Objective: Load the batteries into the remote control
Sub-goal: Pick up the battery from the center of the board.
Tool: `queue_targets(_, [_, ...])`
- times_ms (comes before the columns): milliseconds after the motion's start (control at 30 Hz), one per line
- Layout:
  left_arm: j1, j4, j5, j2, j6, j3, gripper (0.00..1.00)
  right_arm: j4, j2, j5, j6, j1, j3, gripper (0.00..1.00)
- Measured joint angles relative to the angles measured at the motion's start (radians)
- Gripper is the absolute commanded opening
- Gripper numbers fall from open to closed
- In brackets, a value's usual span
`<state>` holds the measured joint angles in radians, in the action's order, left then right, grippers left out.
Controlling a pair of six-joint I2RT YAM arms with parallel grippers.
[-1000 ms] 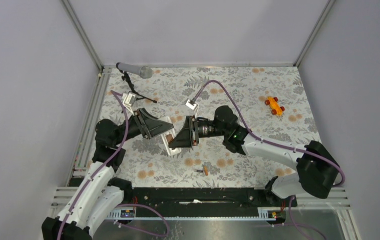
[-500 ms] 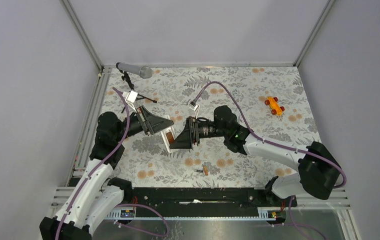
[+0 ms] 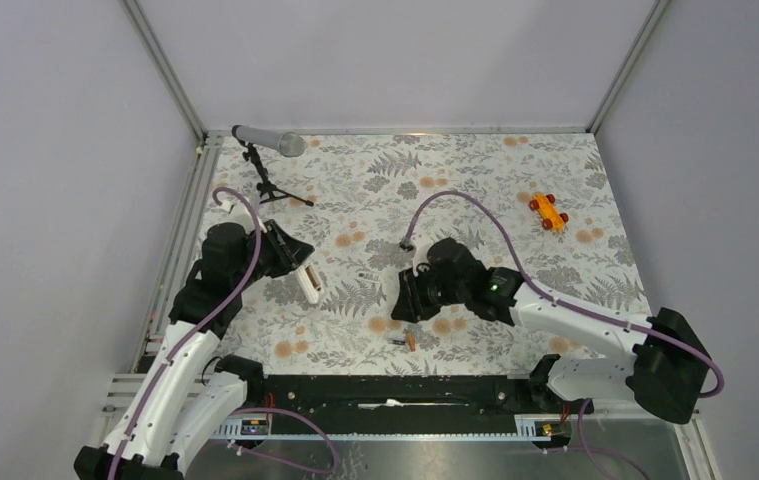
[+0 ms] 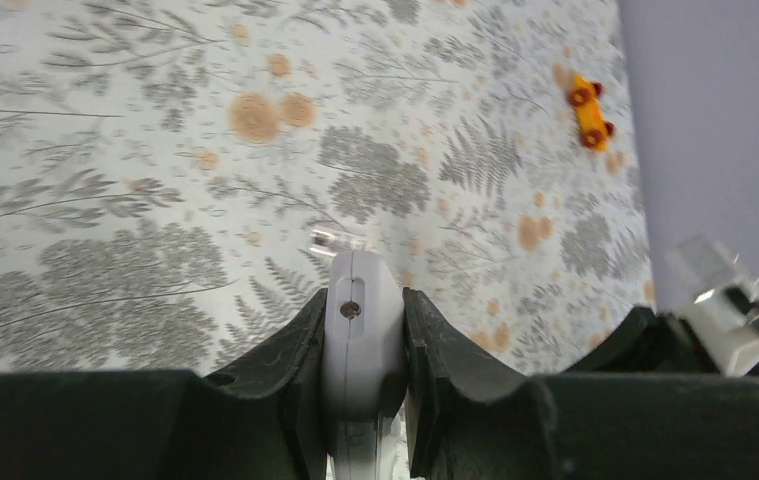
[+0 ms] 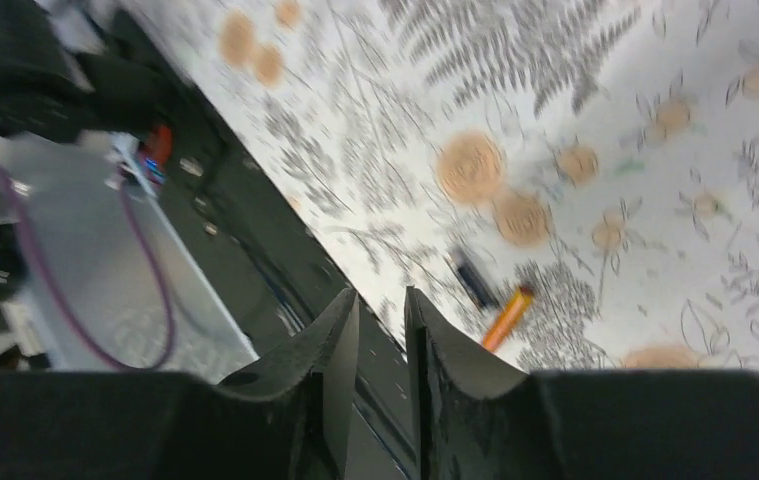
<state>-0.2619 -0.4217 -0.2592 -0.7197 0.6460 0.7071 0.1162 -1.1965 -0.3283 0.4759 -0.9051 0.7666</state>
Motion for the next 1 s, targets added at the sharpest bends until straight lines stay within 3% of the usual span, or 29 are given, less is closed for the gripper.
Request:
queue_targets(167, [0.000,-0.070,0.142,0.053,-0.010,0.000,0.00,0.120,-0.064,0.130,-0.037,-0.068,-0.007,0.37])
queue_targets(367, [0.002,-0.116,0.204,0.090,-0.016,0.000,0.00,0.214,-0.127,0.281,-0.022,-0.075,0.013,0.38])
queue_targets(600, [0.002,-0.130,0.220,0.106,-0.015,0.000,0.00,0.204,-0.153,0.256,-0.068,-0.134,0.016,0.48])
queue_targets(733, [0.002,-0.139,0.250,0.140,-0.009,0.000,0.00,0.211,-0.246,0.238,-0.117,-0.175,0.080,0.52])
queue_targets(1000, [0.002,-0.186,0.353,0.185,0.010,0.007,0.00,0.222,-0.387,0.266,-0.174,-0.188,0.164,0.45])
